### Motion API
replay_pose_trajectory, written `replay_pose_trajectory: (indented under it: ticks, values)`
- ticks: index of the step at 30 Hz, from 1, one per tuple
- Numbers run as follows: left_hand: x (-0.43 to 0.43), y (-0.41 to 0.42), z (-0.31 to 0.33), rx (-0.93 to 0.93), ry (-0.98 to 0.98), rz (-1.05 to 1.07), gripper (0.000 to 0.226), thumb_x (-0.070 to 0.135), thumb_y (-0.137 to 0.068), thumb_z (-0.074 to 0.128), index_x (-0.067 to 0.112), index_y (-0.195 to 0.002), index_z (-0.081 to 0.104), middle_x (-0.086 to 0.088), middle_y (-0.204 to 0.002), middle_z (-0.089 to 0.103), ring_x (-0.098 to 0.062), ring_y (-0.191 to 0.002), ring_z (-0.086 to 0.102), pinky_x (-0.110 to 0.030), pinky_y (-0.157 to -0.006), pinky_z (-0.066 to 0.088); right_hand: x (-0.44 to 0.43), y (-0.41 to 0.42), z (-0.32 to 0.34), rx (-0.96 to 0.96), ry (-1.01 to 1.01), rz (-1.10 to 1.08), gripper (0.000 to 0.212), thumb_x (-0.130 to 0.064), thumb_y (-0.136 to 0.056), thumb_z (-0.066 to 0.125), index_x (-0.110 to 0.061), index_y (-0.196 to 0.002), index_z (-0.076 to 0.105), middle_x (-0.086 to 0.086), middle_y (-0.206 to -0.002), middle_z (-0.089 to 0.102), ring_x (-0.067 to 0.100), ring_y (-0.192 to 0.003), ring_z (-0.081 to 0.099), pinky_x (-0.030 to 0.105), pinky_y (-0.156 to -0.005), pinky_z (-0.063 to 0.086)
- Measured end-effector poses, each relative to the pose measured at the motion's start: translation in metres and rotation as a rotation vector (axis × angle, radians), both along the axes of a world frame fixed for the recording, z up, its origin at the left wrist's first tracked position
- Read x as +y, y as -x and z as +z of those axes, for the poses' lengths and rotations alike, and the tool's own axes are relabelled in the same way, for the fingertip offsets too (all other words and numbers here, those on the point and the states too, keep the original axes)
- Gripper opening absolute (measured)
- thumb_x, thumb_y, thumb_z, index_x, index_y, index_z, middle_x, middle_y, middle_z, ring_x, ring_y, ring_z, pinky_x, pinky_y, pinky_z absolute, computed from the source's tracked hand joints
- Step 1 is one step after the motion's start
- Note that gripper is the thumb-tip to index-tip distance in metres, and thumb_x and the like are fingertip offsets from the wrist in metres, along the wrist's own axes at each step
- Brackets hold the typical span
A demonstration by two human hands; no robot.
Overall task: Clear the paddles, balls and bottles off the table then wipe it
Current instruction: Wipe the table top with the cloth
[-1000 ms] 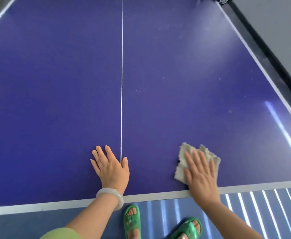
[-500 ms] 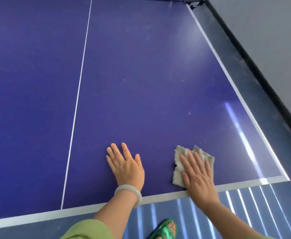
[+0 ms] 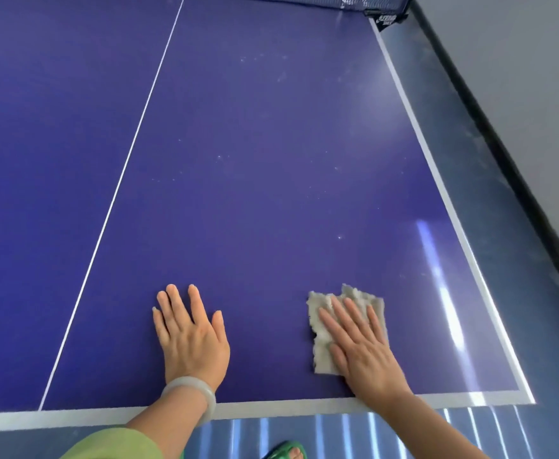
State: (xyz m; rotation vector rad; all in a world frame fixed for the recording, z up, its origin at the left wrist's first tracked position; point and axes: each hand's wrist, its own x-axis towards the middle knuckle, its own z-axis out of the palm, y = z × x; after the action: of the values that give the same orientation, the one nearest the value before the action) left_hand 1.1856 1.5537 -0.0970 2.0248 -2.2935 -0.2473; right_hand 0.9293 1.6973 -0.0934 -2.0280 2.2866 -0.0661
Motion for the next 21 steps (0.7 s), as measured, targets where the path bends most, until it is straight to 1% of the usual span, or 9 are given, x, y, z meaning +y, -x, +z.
replay_pose_trajectory:
  ticks: [3, 5, 7, 11, 13, 14, 16, 19, 21]
  values:
    - [0.000, 0.001, 0.001, -0.028, 0.009, -0.001, 0.068, 0.041, -0.094, 0.023, 0.001, -0.146, 0.037, -0.031, -0.152, 0.028, -0.046, -0.144, 0.023, -0.057, -0.118, 0.018, -0.004, 0.057, 0.002, -0.094, -0.051, -0.743, 0.053, -0.042, -0.102, 0.015, -0.039, -0.154, 0.004, -0.009, -0.164, 0.002, 0.012, -0.150, -0.007, 0.048, -0.120, -0.002]
    - [0.000, 0.000, 0.000, -0.048, 0.015, 0.003, 0.068, 0.041, -0.094, 0.022, 0.002, -0.147, 0.037, -0.030, -0.153, 0.027, -0.045, -0.144, 0.023, -0.057, -0.118, 0.018, -0.018, 0.051, 0.008, -0.138, -0.078, -1.040, 0.056, -0.040, -0.101, 0.012, -0.033, -0.156, 0.001, -0.005, -0.164, -0.006, 0.016, -0.150, -0.011, 0.050, -0.119, -0.006]
    - [0.000, -0.001, 0.001, -0.061, 0.017, 0.008, 0.068, 0.042, -0.094, 0.021, 0.002, -0.147, 0.036, -0.030, -0.154, 0.027, -0.044, -0.144, 0.023, -0.057, -0.118, 0.019, -0.039, 0.015, 0.009, -0.127, -0.077, -0.949, 0.058, -0.042, -0.100, 0.008, -0.031, -0.156, -0.004, -0.005, -0.163, -0.011, 0.018, -0.150, -0.014, 0.050, -0.119, -0.009]
    - [0.001, 0.001, 0.000, -0.060, 0.032, 0.016, 0.067, 0.041, -0.094, 0.023, 0.002, -0.146, 0.038, -0.029, -0.153, 0.028, -0.043, -0.144, 0.024, -0.056, -0.117, 0.020, -0.076, -0.068, -0.002, -0.092, 0.007, -0.261, 0.057, -0.044, -0.101, 0.015, -0.029, -0.156, 0.013, -0.002, -0.163, 0.007, 0.022, -0.151, 0.001, 0.048, -0.120, -0.004]
    - [0.000, 0.002, 0.000, -0.065, 0.033, 0.019, 0.067, 0.042, -0.094, 0.023, 0.003, -0.146, 0.039, -0.028, -0.154, 0.027, -0.043, -0.144, 0.023, -0.056, -0.117, 0.021, -0.098, -0.068, 0.000, -0.084, -0.012, 0.043, 0.054, -0.043, -0.103, 0.017, -0.029, -0.155, 0.017, -0.004, -0.163, 0.011, 0.022, -0.151, 0.004, 0.049, -0.119, -0.001]
    - [0.000, 0.001, 0.000, -0.073, 0.029, 0.021, 0.067, 0.042, -0.095, 0.023, 0.003, -0.147, 0.039, -0.028, -0.154, 0.027, -0.042, -0.145, 0.023, -0.056, -0.117, 0.022, -0.111, -0.053, 0.001, -0.083, -0.024, 0.110, 0.054, -0.043, -0.103, 0.015, -0.031, -0.155, 0.016, -0.005, -0.163, 0.010, 0.021, -0.151, 0.003, 0.049, -0.119, -0.002]
    - [0.000, 0.001, 0.000, -0.091, 0.013, 0.028, 0.067, 0.042, -0.095, 0.020, 0.004, -0.148, 0.037, -0.026, -0.155, 0.027, -0.041, -0.146, 0.022, -0.055, -0.117, 0.022, -0.134, -0.007, -0.001, -0.072, -0.030, 0.032, 0.055, -0.045, -0.101, 0.012, -0.035, -0.155, 0.011, -0.008, -0.164, 0.004, 0.017, -0.151, -0.005, 0.046, -0.119, -0.009]
    - [-0.001, 0.001, 0.001, -0.113, -0.006, 0.028, 0.067, 0.043, -0.096, 0.019, 0.006, -0.149, 0.035, -0.026, -0.156, 0.025, -0.040, -0.146, 0.021, -0.055, -0.118, 0.021, -0.149, 0.060, 0.003, -0.145, -0.094, -0.505, 0.055, -0.041, -0.102, 0.017, -0.036, -0.155, 0.006, -0.007, -0.164, -0.001, 0.015, -0.150, -0.009, 0.049, -0.120, -0.007]
    - [-0.001, 0.001, 0.002, -0.120, -0.018, 0.028, 0.068, 0.044, -0.096, 0.017, 0.007, -0.150, 0.034, -0.025, -0.157, 0.024, -0.040, -0.147, 0.020, -0.055, -0.118, 0.021, -0.143, 0.066, 0.007, -0.172, -0.084, -0.745, 0.056, -0.040, -0.102, 0.016, -0.032, -0.156, 0.004, -0.004, -0.164, -0.002, 0.018, -0.150, -0.008, 0.053, -0.119, -0.004]
